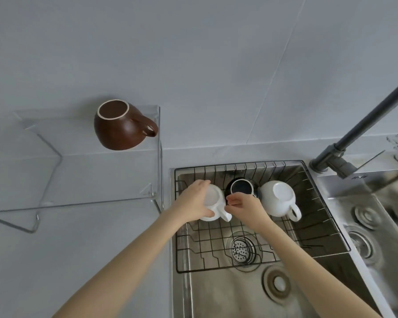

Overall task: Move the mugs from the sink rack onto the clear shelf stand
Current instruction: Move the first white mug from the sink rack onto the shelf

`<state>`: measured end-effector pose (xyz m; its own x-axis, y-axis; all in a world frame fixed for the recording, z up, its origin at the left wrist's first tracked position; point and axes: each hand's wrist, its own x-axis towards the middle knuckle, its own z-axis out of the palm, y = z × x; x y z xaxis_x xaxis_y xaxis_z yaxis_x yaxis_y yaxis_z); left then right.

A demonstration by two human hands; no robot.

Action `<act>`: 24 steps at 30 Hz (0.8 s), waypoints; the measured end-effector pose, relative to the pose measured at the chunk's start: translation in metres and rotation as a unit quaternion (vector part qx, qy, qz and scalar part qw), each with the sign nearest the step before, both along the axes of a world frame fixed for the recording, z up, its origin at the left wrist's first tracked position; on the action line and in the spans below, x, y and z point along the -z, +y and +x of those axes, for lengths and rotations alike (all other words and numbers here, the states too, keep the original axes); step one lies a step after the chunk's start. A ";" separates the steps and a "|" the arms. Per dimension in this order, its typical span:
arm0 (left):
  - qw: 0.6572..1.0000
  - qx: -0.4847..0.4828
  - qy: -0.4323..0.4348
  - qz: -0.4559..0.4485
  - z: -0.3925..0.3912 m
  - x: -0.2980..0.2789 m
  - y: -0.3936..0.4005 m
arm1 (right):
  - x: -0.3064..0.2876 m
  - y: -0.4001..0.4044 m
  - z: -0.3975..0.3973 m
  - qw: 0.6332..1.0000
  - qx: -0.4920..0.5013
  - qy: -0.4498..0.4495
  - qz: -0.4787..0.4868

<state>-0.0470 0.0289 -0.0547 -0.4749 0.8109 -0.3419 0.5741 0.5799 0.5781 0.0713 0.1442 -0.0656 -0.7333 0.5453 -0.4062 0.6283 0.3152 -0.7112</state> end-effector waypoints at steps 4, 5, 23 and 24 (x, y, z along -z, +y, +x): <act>0.999 -0.010 -0.002 -0.043 -0.001 0.023 0.007 | 0.026 -0.008 0.002 1.000 0.003 -0.013 0.008; 0.999 -0.007 -0.001 -0.052 -0.001 0.027 0.009 | 0.031 -0.010 0.003 1.000 0.005 -0.014 0.014; 0.996 -0.088 -0.024 0.002 -0.012 0.026 0.009 | 0.034 -0.013 0.011 0.996 0.072 0.059 -0.017; 0.995 -0.092 -0.022 0.010 -0.012 0.023 0.008 | 0.031 -0.013 0.012 0.995 0.070 0.066 -0.020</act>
<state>-0.0590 0.0369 -0.0774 -0.6003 0.7192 -0.3499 0.4333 0.6601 0.6136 0.0834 0.1313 -0.0965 -0.6998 0.6313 -0.3344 0.5637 0.2003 -0.8013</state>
